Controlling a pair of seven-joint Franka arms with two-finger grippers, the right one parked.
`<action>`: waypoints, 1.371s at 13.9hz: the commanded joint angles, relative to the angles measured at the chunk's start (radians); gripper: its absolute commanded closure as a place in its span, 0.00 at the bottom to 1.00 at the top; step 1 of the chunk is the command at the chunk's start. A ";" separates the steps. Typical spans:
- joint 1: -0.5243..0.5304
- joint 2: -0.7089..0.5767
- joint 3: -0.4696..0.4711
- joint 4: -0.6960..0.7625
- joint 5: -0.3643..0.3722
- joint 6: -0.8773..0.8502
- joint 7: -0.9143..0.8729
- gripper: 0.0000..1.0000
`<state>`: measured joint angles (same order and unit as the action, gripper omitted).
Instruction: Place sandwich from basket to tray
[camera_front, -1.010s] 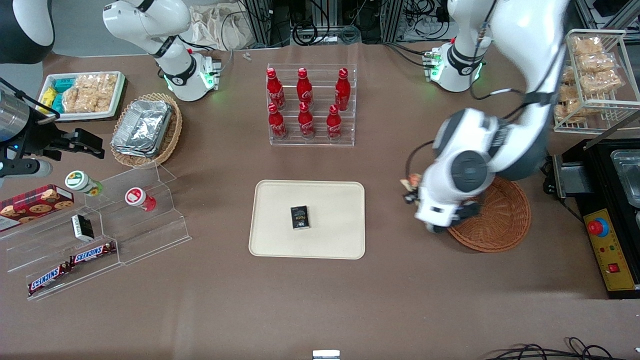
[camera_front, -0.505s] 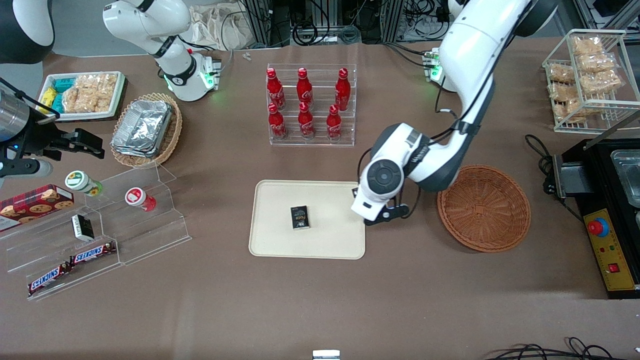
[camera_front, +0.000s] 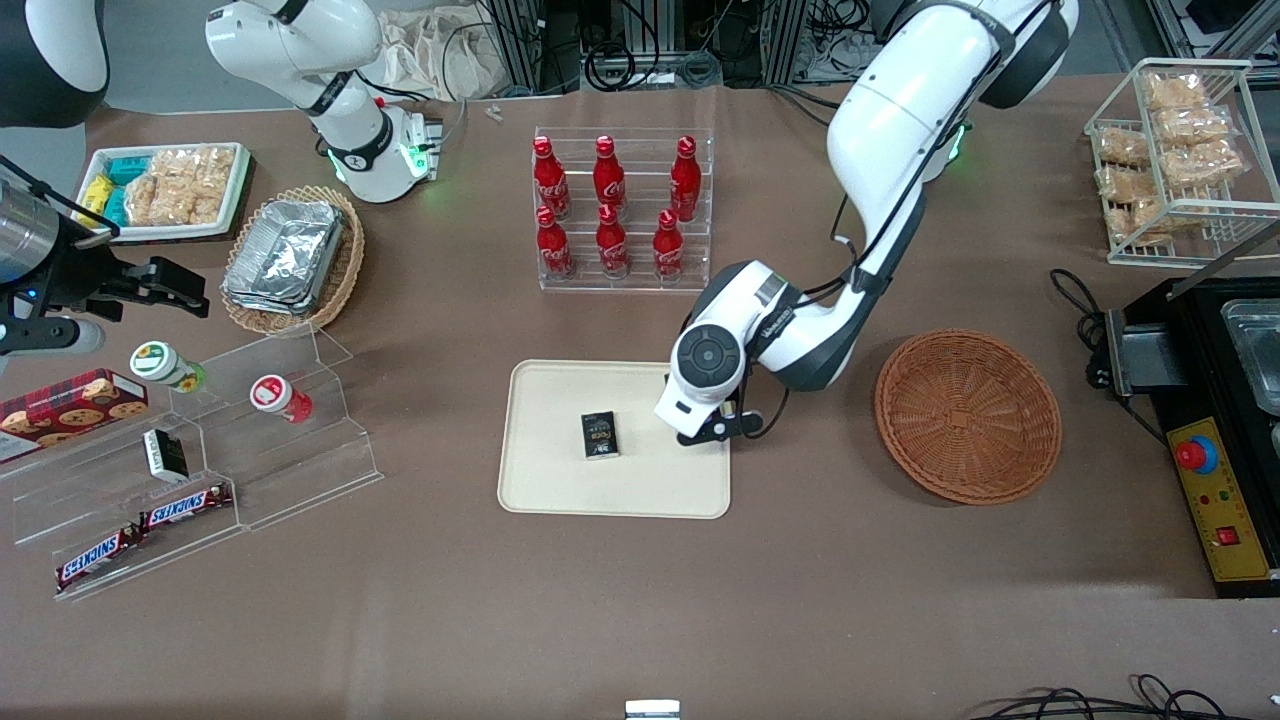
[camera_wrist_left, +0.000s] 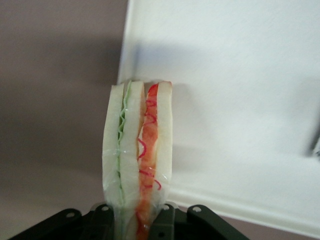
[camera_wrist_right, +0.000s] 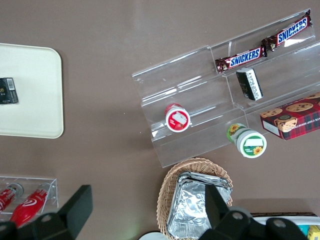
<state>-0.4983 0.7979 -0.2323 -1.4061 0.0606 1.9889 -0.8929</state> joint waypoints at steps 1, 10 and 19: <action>-0.017 0.087 0.014 0.141 0.027 -0.016 0.012 1.00; 0.001 0.098 0.037 0.207 0.028 0.037 0.034 0.00; 0.039 -0.132 0.188 0.193 0.019 -0.283 0.078 0.00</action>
<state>-0.4872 0.7438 -0.0859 -1.1812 0.0824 1.7571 -0.8521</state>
